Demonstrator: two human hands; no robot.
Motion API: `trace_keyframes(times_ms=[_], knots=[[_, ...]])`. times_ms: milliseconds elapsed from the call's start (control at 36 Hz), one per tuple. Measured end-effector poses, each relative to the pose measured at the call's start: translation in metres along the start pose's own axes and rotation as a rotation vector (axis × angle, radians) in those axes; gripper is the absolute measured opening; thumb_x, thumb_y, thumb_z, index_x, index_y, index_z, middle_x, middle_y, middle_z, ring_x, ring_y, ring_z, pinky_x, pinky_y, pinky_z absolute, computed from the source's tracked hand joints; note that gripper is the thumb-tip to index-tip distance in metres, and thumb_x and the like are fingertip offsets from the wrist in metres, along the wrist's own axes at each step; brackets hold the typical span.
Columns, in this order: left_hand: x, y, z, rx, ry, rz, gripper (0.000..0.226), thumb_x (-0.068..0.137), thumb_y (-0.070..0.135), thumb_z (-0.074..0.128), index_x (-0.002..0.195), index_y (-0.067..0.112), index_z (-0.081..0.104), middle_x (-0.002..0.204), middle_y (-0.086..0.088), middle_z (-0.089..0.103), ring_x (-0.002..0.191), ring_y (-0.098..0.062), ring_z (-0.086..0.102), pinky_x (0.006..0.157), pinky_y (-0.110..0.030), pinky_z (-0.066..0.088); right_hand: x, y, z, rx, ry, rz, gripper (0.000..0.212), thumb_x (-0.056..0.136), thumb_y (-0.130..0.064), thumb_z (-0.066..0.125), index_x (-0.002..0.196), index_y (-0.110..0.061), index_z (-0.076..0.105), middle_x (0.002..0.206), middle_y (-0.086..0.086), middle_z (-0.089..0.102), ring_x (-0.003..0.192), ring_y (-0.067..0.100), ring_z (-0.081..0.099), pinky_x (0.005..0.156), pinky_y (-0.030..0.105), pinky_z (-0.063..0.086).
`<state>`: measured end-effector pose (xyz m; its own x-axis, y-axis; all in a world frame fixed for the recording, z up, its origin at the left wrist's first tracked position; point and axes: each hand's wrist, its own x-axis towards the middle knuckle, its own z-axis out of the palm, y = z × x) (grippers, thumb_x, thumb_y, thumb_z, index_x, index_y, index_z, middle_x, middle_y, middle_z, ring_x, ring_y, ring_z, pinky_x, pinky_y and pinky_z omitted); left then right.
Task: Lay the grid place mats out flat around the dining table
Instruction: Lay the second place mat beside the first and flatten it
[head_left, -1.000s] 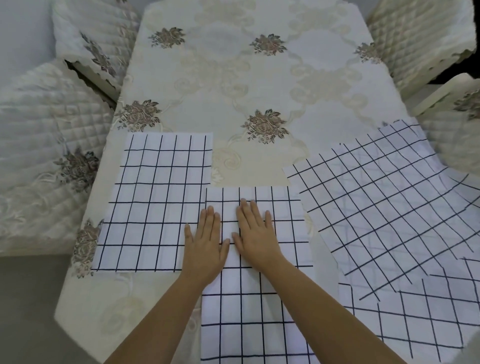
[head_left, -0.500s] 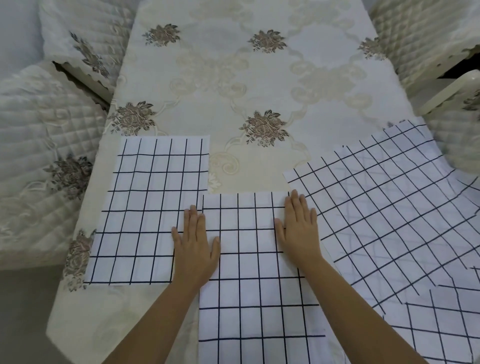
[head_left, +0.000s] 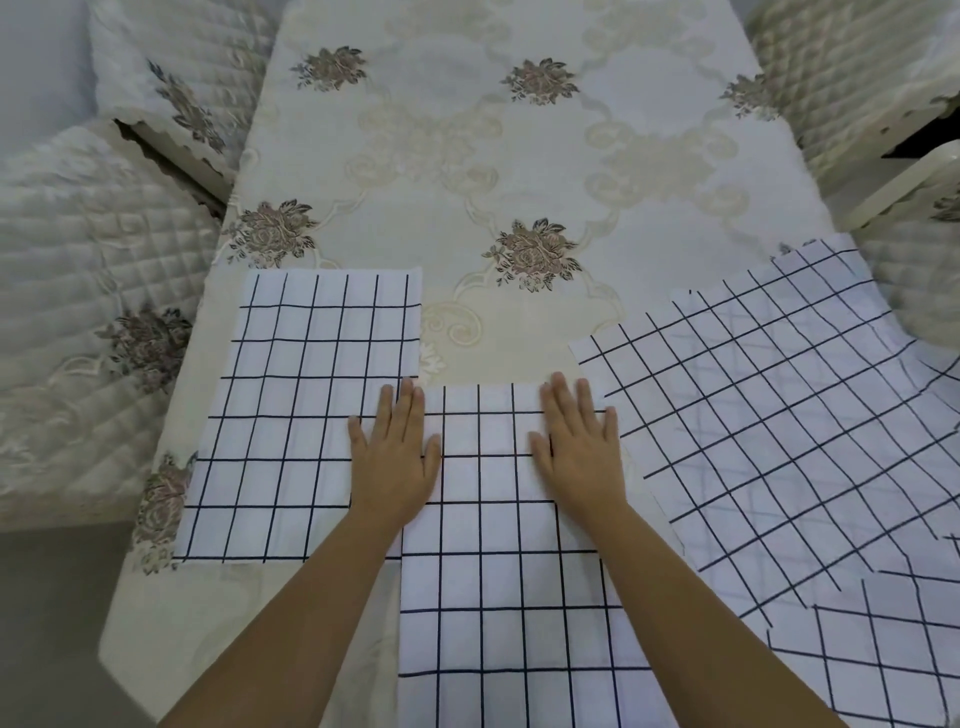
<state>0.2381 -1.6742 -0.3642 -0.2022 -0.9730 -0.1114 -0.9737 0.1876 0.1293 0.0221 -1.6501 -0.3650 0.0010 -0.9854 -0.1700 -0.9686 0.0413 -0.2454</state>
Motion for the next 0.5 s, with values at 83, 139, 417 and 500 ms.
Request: trace_keyframes(times_ms=[83,139,417,500], knots=[[-0.001,-0.003,-0.001,0.008,-0.008,-0.007,0.059,0.091,0.036,0.026,0.138,0.003,0.04,0.145,-0.012,0.04,0.132,-0.033,0.041,0.096,-0.063,0.034,-0.008,0.021,-0.005,-0.003,0.001,0.105,0.067,0.082,-0.052,-0.007,0.143,-0.024,-0.015,0.149,-0.011,-0.022,0.141,0.013,-0.02,0.115,0.044,-0.006],[-0.003,-0.005,0.0,0.006,-0.007,-0.01,0.06,0.091,0.037,0.025,0.138,0.002,0.04,0.145,-0.012,0.04,0.131,-0.035,0.041,0.096,-0.063,0.034,-0.013,0.03,-0.009,0.002,-0.005,0.143,0.07,0.081,-0.051,-0.007,0.145,-0.023,-0.01,0.151,-0.011,-0.018,0.144,0.016,-0.015,0.116,0.046,-0.002],[-0.064,0.02,0.006,-0.084,0.144,0.084,0.056,0.099,0.038,0.005,0.145,0.008,0.019,0.153,-0.009,0.025,0.145,-0.019,-0.001,0.105,-0.057,0.015,-0.066,-0.005,-0.005,0.191,0.148,0.065,0.059,0.091,-0.031,0.022,0.143,-0.006,0.033,0.152,0.011,0.027,0.143,0.028,0.018,0.11,0.053,0.017],[-0.093,0.031,0.018,-0.078,0.165,0.143,0.056,0.098,0.035,0.012,0.148,0.013,0.009,0.158,-0.003,0.007,0.145,-0.015,-0.009,0.115,-0.05,0.009,-0.087,-0.036,0.01,0.103,0.191,-0.071,0.055,0.086,-0.025,0.035,0.138,-0.008,0.034,0.145,0.013,0.04,0.136,0.027,0.024,0.103,0.056,0.026]])
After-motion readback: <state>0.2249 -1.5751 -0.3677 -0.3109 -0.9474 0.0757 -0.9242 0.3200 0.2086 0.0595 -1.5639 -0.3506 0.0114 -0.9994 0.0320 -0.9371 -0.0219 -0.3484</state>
